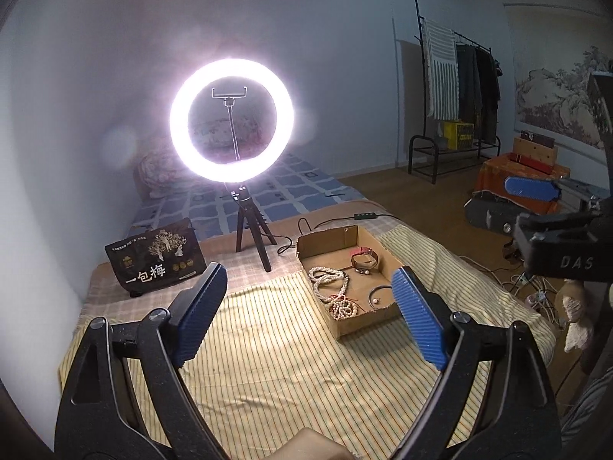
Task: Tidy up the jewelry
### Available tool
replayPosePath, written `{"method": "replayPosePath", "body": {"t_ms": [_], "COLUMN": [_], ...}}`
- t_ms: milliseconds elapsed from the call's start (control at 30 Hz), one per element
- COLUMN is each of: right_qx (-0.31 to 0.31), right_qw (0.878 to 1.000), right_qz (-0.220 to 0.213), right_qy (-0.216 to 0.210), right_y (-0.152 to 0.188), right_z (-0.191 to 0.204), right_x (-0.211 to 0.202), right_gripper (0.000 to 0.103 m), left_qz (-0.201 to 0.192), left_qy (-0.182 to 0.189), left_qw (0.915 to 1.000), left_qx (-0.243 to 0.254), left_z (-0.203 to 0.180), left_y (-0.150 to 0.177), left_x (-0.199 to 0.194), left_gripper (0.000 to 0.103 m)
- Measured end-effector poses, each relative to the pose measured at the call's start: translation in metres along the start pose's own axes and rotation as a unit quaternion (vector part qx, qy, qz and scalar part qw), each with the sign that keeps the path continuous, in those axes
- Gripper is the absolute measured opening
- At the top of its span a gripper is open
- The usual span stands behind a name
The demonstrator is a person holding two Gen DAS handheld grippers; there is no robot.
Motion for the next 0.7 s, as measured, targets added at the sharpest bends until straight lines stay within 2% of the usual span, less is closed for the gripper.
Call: {"method": "replayPosePath", "body": {"t_ms": [300, 400, 700], "right_qx": [0.002, -0.001, 0.001], "right_qw": [1.0, 0.999, 0.999], "right_qz": [0.023, 0.029, 0.04], "right_qy": [0.02, 0.02, 0.032], "right_y": [0.025, 0.032, 0.042], "right_z": [0.002, 0.002, -0.002], "right_x": [0.011, 0.012, 0.019], "right_gripper": [0.086, 0.086, 0.086], "left_qz": [0.016, 0.022, 0.034], "left_qy": [0.003, -0.001, -0.028], "left_qw": [0.9996, 0.9995, 0.9985], "left_qx": [-0.022, -0.024, -0.033], "left_z": [0.003, 0.006, 0.019], "left_y": [0.011, 0.014, 0.021], "left_x": [-0.002, 0.002, 0.009], "left_gripper": [0.095, 0.102, 0.103]}}
Point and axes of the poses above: each gripper's, at about its wrist camera, not at the fingertips, and x roughly the way its jaws point, z to its left, y to its underside, the point moved 9 cm from there along x, roughly the way its jaws point, and after that the axes turned 13 degrees about -x, right-handed, at the moved point
